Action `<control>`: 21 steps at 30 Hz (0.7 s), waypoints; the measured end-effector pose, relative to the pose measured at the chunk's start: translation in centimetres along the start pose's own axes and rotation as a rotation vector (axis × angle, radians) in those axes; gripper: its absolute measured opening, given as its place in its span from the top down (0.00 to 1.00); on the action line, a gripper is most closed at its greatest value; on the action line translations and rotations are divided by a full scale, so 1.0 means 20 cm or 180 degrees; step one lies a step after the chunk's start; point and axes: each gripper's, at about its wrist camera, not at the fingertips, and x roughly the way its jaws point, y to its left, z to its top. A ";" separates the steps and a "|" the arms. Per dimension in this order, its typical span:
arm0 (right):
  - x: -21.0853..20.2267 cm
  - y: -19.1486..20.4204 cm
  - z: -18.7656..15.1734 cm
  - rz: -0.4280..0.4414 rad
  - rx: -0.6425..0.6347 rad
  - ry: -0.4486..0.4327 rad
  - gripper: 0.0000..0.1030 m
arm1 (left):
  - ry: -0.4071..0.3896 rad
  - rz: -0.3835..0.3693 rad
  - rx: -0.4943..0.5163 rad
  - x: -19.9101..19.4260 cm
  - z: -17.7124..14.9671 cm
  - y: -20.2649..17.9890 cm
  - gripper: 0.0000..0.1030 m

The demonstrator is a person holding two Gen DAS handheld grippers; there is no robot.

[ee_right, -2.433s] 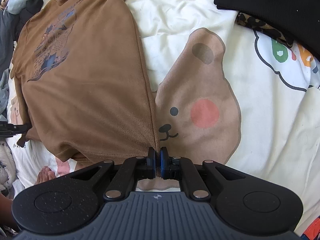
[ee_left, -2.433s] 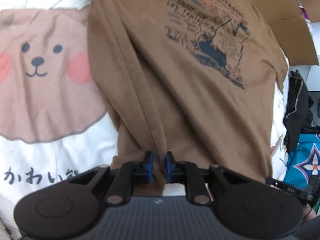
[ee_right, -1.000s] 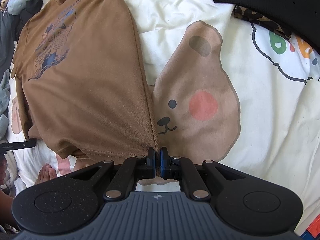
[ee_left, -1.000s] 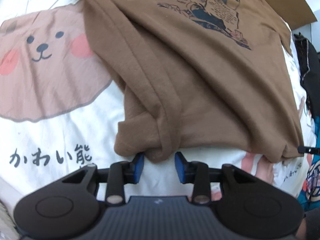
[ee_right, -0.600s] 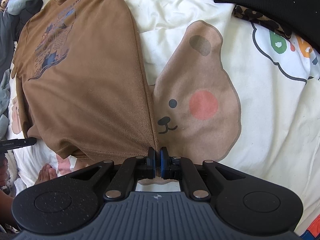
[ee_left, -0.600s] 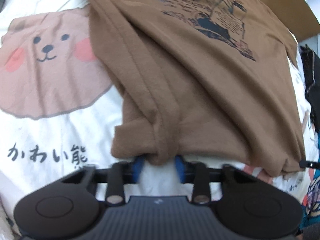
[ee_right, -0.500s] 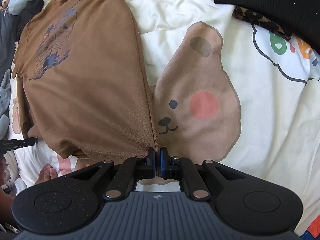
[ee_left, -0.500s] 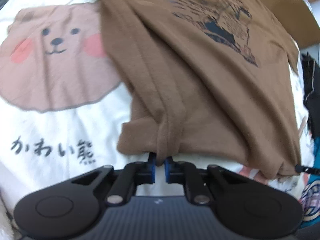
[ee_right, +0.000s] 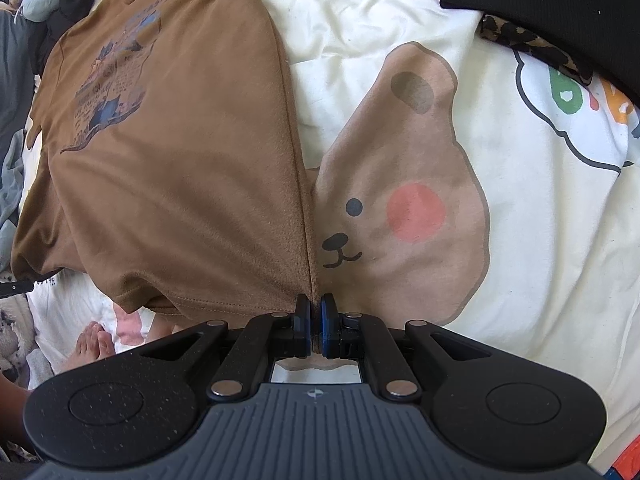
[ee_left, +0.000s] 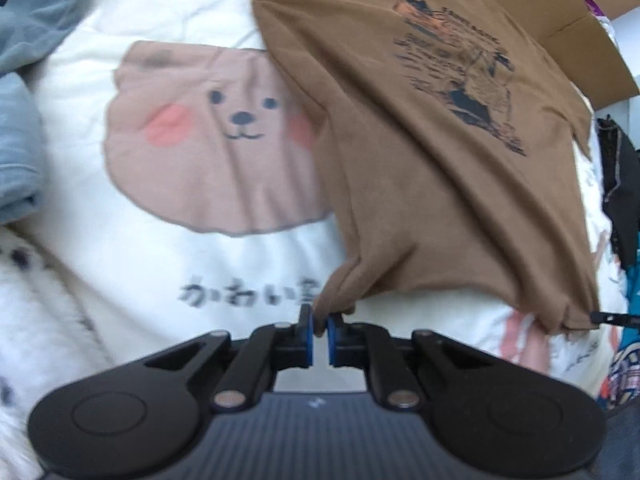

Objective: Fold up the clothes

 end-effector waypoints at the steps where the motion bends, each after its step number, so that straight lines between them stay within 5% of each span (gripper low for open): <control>1: 0.00 0.00 0.00 -0.0002 -0.0005 0.0001 0.98 | 0.0010 0.0004 -0.0004 0.01 -0.01 0.02 0.94; 6: -0.01 0.00 0.00 -0.0011 -0.0009 -0.0001 0.98 | 0.0022 0.0006 -0.0005 0.03 -0.04 0.09 0.85; 8: -0.01 0.00 0.00 -0.0017 -0.0014 0.0002 0.98 | 0.0013 0.0000 0.0000 0.03 -0.06 0.10 0.65; 11: 0.00 0.01 0.01 -0.0026 -0.0024 0.0016 0.98 | 0.0000 -0.0009 0.0008 0.03 -0.08 0.11 0.50; 21: 0.01 0.02 0.01 -0.0045 -0.0035 0.0034 0.98 | -0.0151 -0.0149 -0.0059 0.05 -0.10 0.16 0.52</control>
